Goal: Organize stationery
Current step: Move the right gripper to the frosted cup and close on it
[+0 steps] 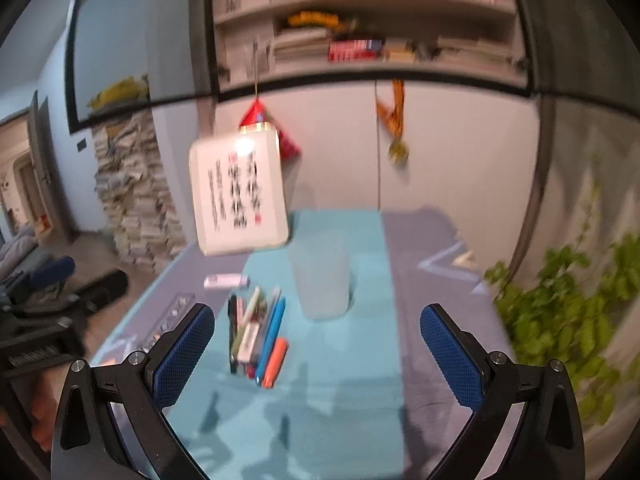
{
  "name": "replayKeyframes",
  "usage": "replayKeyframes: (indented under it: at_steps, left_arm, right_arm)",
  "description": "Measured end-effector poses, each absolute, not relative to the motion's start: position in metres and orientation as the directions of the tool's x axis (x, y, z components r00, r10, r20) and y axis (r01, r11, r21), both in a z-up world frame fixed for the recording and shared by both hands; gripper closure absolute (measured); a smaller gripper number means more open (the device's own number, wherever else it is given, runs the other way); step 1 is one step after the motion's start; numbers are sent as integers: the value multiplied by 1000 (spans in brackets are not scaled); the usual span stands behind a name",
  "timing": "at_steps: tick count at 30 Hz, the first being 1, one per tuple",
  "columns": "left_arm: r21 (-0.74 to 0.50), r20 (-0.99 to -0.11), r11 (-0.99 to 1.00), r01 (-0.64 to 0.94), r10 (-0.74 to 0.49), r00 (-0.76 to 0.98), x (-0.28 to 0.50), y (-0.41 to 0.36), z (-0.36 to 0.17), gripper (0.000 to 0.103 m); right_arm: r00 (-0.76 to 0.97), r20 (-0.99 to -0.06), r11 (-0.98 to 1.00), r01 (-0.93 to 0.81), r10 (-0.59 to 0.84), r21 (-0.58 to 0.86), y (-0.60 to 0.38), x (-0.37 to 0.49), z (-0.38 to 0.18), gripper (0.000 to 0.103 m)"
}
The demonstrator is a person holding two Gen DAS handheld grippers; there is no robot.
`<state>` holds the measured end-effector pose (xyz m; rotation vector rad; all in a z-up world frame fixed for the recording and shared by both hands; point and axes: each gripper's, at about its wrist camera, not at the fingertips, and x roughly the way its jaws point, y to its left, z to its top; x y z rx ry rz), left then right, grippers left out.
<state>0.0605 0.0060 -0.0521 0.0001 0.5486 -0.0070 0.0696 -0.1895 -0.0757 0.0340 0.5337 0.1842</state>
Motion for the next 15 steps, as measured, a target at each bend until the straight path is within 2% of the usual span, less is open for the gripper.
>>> replayKeyframes:
  at_steps: [6, 15]
  left_arm:
    - [-4, -564, 1000, -23, 16, 826, 90, 17, -74, 1]
    - [12, -580, 1000, 3, 5, 815, 132, 20, -98, 1]
  right_arm:
    - [804, -563, 980, -191, 191, 59, -191, 127, -113, 0]
    - [746, -626, 965, -261, 228, 41, -175, 206, -145, 0]
